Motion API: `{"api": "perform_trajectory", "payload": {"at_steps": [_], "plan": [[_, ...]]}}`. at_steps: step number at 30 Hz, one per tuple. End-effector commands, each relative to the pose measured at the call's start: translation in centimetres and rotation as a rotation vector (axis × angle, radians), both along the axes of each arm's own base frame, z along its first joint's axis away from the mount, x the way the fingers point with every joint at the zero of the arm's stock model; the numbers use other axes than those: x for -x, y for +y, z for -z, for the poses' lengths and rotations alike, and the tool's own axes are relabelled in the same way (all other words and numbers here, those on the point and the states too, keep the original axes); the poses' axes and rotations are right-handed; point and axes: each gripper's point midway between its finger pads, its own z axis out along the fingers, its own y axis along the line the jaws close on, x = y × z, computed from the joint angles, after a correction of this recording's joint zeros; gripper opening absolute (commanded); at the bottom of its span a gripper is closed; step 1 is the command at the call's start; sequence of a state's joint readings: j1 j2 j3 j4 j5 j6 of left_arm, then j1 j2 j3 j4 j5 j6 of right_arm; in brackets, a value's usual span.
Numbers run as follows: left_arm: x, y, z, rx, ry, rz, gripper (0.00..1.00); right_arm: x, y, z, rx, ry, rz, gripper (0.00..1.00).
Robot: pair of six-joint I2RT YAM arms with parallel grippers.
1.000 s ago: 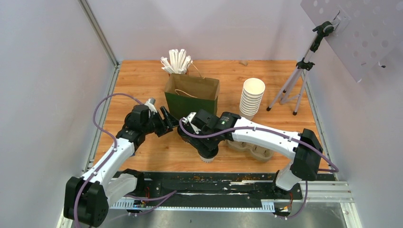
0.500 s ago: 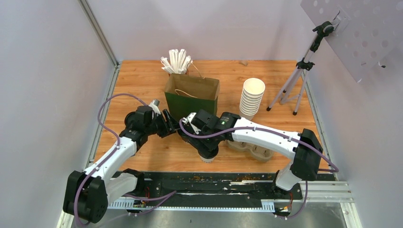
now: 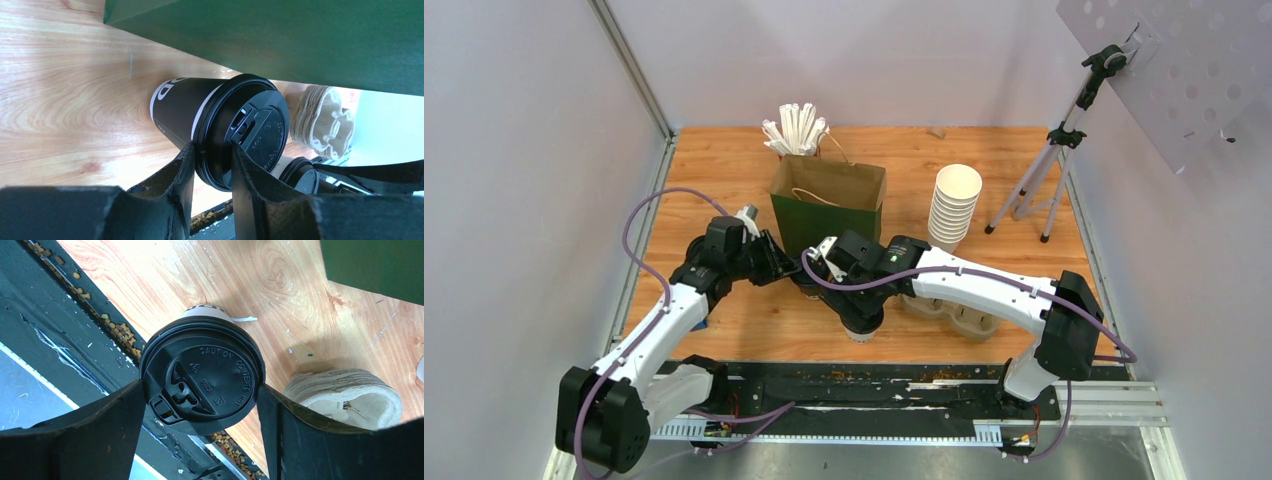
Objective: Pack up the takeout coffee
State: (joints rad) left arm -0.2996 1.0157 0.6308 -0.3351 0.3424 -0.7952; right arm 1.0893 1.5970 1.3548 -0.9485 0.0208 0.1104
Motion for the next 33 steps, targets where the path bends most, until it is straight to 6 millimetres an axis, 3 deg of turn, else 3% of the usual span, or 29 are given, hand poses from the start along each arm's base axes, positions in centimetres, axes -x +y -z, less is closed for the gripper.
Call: {"api": "perform_trajectory", "payload": {"at_steps": [1,5,10,16,24,33], "plan": [[0.2,1.0,-1.5,-0.062,-0.036,-0.009,0.29,-0.3,0.3,-0.4,-0.030,-0.010,0.004,0.75],[0.7,2.3,-1.6,-0.125,-0.020,-0.038,0.29,-0.4,0.3,-0.6,-0.034,-0.015,0.001,0.75],[1.5,5.7,-2.0,-0.272,0.014,-0.100,0.29,-0.3,0.2,-0.8,-0.036,-0.019,-0.005,0.76],[1.8,9.6,-2.1,-0.282,0.034,-0.202,0.30,-0.4,0.1,-1.0,-0.037,-0.027,-0.015,0.76],[1.3,12.1,-0.9,-0.336,0.070,-0.278,0.29,-0.6,-0.2,-1.4,-0.026,-0.037,-0.031,0.76],[0.2,12.6,-0.3,-0.284,0.065,-0.329,0.31,-0.6,-0.8,-1.6,-0.019,-0.042,-0.038,0.76]]}}
